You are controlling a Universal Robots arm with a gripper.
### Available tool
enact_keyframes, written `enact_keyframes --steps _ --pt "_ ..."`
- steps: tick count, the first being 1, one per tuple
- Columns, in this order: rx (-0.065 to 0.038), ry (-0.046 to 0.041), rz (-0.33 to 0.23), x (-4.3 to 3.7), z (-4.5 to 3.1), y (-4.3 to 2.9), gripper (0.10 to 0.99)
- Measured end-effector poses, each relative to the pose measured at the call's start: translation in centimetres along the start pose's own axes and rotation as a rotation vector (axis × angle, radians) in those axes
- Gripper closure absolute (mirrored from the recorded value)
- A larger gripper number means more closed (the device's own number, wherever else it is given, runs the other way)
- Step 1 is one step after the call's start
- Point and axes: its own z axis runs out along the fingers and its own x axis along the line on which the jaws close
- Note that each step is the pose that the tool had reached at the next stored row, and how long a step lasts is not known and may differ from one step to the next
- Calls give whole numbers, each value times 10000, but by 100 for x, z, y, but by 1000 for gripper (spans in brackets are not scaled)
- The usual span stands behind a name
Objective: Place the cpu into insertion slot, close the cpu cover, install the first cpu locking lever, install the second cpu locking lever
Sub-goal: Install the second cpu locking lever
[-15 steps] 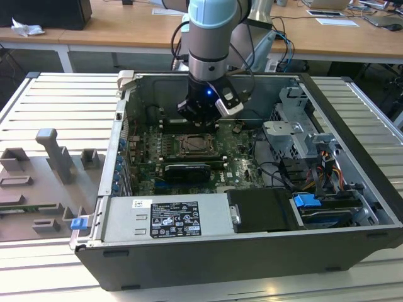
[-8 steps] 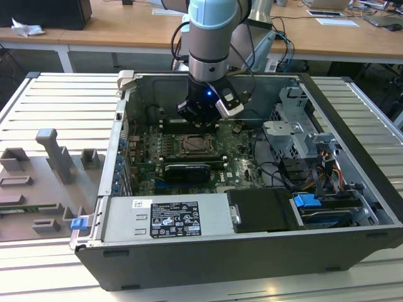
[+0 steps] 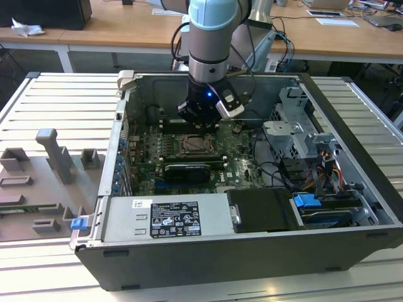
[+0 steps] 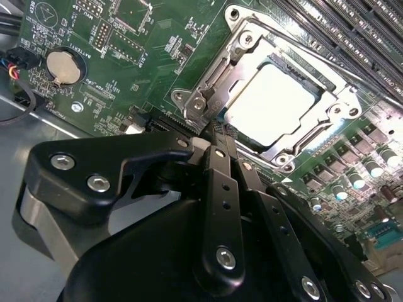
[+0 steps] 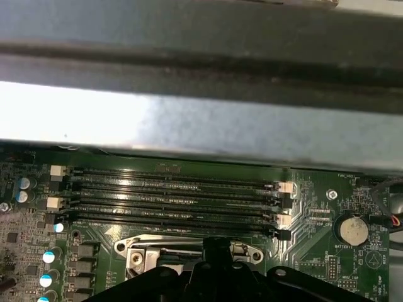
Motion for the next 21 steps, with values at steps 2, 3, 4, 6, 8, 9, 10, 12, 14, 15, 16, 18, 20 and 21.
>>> enact_keyframes --steps 2,3,4,6,8,9,10,12,14,15,16,18,20,21 --pt "-1 0 0 1 -1 -11 980" --pt "0 0 0 1 -1 -15 980" --pt "0 0 1 1 -2 -18 980" --pt "0 0 0 1 -2 -23 980" --pt "-1 -1 1 2 -3 -28 980" --pt "0 0 0 1 -21 -27 980" --pt "0 0 0 0 -62 -23 980" --pt "1 0 1 -3 -147 -15 980" --pt "0 0 0 -4 -184 -12 980" --pt "-1 0 -1 -5 -195 -14 980" --pt "-2 0 -2 -5 -196 -21 980" --pt "1 0 1 -2 -199 -45 980" --pt "3 0 0 -1 -201 -69 980" --pt "7 0 0 0 -202 -85 980"
